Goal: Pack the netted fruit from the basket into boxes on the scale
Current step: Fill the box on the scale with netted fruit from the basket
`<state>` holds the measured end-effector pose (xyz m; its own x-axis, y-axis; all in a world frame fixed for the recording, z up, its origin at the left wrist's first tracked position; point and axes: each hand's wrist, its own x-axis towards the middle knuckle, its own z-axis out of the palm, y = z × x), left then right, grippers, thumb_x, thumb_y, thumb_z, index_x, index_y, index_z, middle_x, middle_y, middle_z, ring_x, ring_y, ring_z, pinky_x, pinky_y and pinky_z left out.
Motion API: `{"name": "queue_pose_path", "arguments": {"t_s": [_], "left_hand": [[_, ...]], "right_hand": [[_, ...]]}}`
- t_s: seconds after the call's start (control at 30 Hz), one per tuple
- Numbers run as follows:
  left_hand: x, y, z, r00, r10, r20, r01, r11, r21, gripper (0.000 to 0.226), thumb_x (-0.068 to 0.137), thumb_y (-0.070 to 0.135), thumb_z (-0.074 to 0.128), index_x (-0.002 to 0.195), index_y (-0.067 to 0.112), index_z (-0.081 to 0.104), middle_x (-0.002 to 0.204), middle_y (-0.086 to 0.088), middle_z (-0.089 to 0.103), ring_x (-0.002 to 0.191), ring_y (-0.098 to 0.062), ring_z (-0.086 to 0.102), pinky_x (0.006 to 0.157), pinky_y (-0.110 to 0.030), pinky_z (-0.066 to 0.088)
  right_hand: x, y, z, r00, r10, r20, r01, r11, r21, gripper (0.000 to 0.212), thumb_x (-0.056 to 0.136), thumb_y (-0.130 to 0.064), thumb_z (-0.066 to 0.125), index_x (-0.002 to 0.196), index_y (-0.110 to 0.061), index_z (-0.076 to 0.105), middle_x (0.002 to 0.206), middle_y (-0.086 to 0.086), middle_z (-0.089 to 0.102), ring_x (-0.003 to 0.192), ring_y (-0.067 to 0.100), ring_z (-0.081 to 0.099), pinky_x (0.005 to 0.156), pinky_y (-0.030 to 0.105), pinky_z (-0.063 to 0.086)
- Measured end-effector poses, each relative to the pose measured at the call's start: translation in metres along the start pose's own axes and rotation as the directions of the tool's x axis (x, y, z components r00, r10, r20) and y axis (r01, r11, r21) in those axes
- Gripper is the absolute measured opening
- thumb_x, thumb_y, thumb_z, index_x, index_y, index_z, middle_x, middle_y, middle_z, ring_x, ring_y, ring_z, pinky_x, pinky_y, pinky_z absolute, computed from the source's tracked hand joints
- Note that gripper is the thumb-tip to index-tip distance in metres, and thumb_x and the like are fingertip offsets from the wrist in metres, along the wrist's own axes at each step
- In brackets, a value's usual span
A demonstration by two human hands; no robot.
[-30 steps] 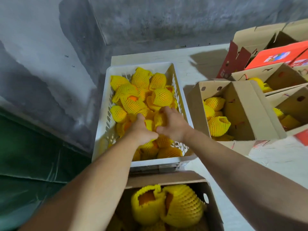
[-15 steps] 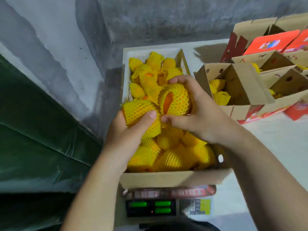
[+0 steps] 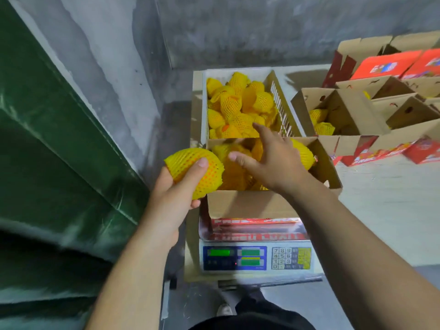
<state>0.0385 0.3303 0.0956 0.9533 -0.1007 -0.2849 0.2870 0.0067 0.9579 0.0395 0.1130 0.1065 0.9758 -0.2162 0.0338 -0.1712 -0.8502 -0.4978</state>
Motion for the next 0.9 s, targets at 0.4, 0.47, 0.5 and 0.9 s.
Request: {"name": "queue_pose_path", "arguments": {"t_s": [0.4,0.47,0.5,0.9], "left_hand": [[-0.027,-0.004,0.001,0.925,0.029,0.379,0.083,0.958,-0.273,0.074,0.087,0.054,0.069,0.150,0.022,0.048,0.140,-0.008,0.067,0.128,-0.030,0.066,0.111,-0.056,0.047],[-0.028,-0.002,0.001,0.903,0.064,0.426,0.080,0.947,-0.312,0.074,0.092,0.052,0.064,0.155,0.019,0.042,0.147,-0.010,0.062,0.134,-0.031,0.061,0.117,-0.058,0.041],[-0.028,-0.002,0.000,0.895,0.071,0.441,0.073,0.950,-0.302,0.075,0.092,0.051,0.067,0.156,0.021,0.042,0.147,-0.010,0.062,0.134,-0.032,0.062,0.117,-0.059,0.041],[-0.031,-0.029,-0.026,0.895,0.067,0.441,0.011,0.985,-0.172,0.060,0.073,0.049,0.094,0.123,0.046,0.061,0.134,0.002,0.067,0.124,-0.028,0.069,0.098,-0.055,0.058]], "right_hand": [[-0.083,-0.031,0.011,0.988,-0.150,-0.034,0.123,0.638,0.761,0.048,0.095,-0.033,0.071,0.140,-0.025,0.057,0.127,-0.011,0.066,0.120,0.009,0.064,0.095,0.036,0.059],[-0.084,-0.030,0.006,0.995,-0.083,-0.052,0.089,0.549,0.831,0.052,0.093,-0.035,0.070,0.142,-0.024,0.059,0.133,-0.008,0.066,0.125,0.013,0.063,0.101,0.046,0.057],[-0.085,-0.028,0.005,0.997,-0.059,-0.045,0.069,0.509,0.858,0.054,0.092,-0.034,0.070,0.143,-0.022,0.059,0.136,-0.005,0.066,0.127,0.016,0.063,0.102,0.050,0.056],[-0.108,-0.027,0.028,0.996,-0.032,0.083,-0.067,0.337,0.939,0.035,0.083,-0.024,0.081,0.111,-0.014,0.064,0.118,0.018,0.071,0.111,0.041,0.070,0.095,0.064,0.056]]}}
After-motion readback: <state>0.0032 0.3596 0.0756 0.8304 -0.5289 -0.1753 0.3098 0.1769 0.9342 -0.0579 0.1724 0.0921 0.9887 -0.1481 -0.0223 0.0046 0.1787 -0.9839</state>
